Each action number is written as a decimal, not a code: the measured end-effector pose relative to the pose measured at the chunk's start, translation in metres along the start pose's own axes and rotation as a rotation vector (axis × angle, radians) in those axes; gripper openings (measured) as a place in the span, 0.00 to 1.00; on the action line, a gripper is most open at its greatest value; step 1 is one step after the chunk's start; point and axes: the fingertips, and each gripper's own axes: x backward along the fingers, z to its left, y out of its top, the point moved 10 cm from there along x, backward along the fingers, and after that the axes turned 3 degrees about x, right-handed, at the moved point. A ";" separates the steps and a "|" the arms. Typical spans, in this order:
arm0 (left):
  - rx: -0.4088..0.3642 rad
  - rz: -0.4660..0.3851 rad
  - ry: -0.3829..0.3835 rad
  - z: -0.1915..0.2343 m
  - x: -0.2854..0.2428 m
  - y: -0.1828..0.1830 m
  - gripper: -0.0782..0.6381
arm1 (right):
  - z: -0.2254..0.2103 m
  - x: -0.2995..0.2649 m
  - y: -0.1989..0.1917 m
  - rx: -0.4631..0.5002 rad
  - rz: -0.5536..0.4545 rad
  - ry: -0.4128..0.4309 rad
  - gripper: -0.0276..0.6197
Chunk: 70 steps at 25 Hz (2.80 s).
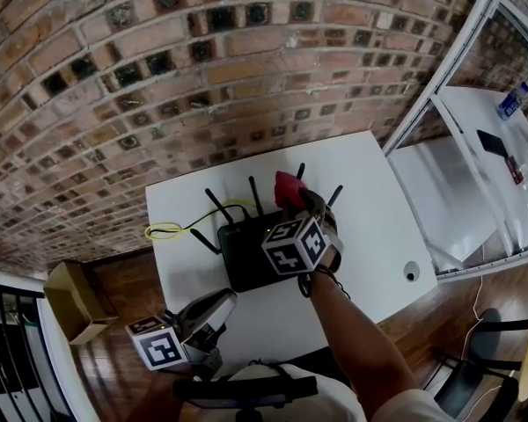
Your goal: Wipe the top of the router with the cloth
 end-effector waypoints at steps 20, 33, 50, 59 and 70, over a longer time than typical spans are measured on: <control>0.012 -0.025 0.022 0.021 0.014 0.010 0.17 | 0.042 -0.051 -0.042 -0.006 0.205 0.093 0.21; 0.015 -0.047 0.023 0.021 0.018 0.010 0.17 | 0.045 -0.058 -0.048 -0.051 0.228 0.134 0.21; 0.005 -0.039 0.015 -0.009 -0.008 -0.017 0.17 | 0.013 0.010 -0.051 -0.012 0.044 0.176 0.21; -0.021 -0.038 -0.013 -0.037 -0.066 -0.043 0.17 | -0.045 0.058 -0.057 -0.023 -0.146 0.186 0.21; -0.024 -0.022 0.012 -0.063 -0.106 -0.072 0.17 | -0.115 0.097 -0.022 0.108 -0.330 0.096 0.21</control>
